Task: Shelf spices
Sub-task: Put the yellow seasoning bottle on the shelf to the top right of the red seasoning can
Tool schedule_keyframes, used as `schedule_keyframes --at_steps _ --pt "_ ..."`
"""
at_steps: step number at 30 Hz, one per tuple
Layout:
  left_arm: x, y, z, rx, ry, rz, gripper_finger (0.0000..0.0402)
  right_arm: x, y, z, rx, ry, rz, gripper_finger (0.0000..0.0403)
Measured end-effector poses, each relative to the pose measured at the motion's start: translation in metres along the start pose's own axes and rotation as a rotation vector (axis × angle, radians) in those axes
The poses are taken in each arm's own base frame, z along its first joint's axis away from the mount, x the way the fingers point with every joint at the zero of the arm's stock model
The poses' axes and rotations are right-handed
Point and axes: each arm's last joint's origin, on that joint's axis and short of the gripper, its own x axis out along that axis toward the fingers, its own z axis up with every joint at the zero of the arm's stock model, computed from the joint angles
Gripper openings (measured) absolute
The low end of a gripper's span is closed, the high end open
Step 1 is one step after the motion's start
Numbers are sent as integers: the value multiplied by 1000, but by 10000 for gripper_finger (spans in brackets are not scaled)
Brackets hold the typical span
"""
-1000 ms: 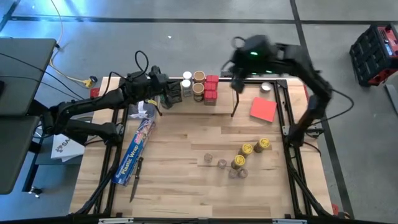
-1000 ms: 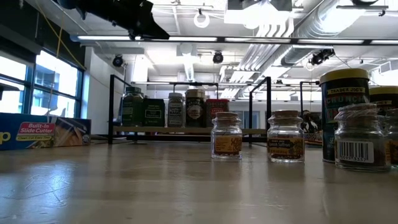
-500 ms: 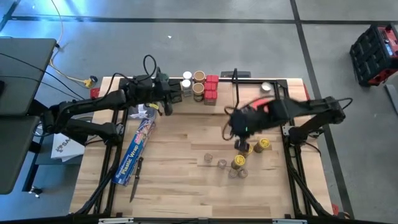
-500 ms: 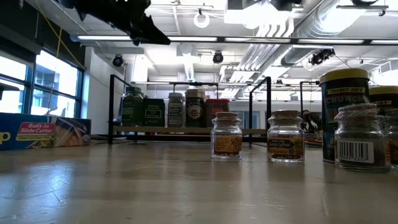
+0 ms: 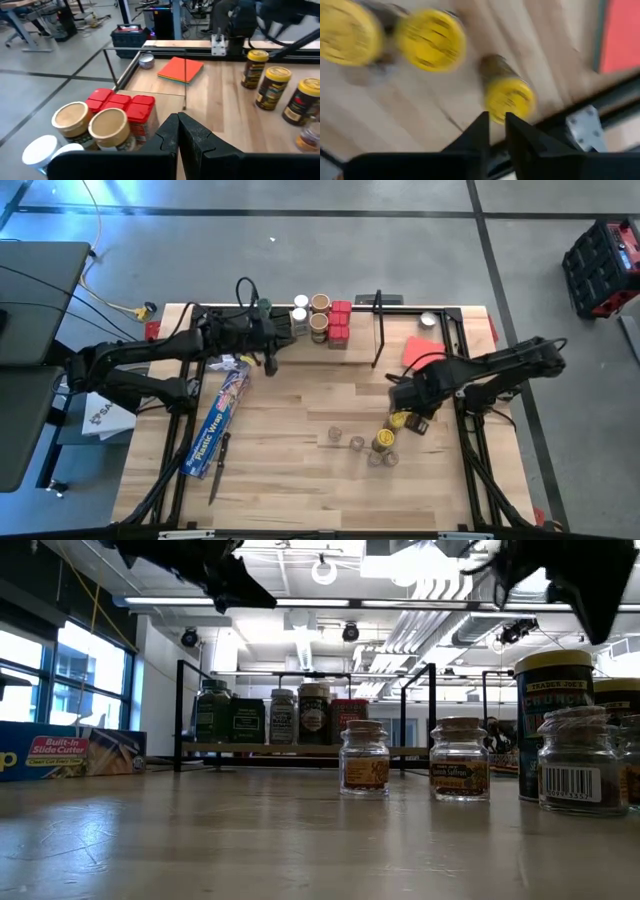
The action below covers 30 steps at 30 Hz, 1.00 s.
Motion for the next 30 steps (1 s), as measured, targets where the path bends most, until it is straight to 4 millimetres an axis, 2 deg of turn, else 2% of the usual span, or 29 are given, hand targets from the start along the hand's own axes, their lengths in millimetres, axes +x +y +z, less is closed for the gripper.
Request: schedule_keyframes --at_steps 7,10,13,19,30 --pt "2 -9 -2 12 19 -36 1 22 -27 -29 150 26 33 197" --pt "3 -12 -2 15 23 -46 1 31 -25 -30 162 -13 170 260" --pt "3 -14 -3 18 38 -55 1 41 -28 -32 197 22 158 298" --pt "7 -15 -7 16 63 -61 1 59 -28 -31 238 25 139 310" --pt "24 -17 -17 18 122 -69 1 61 -27 -26 308 -68 123 310"
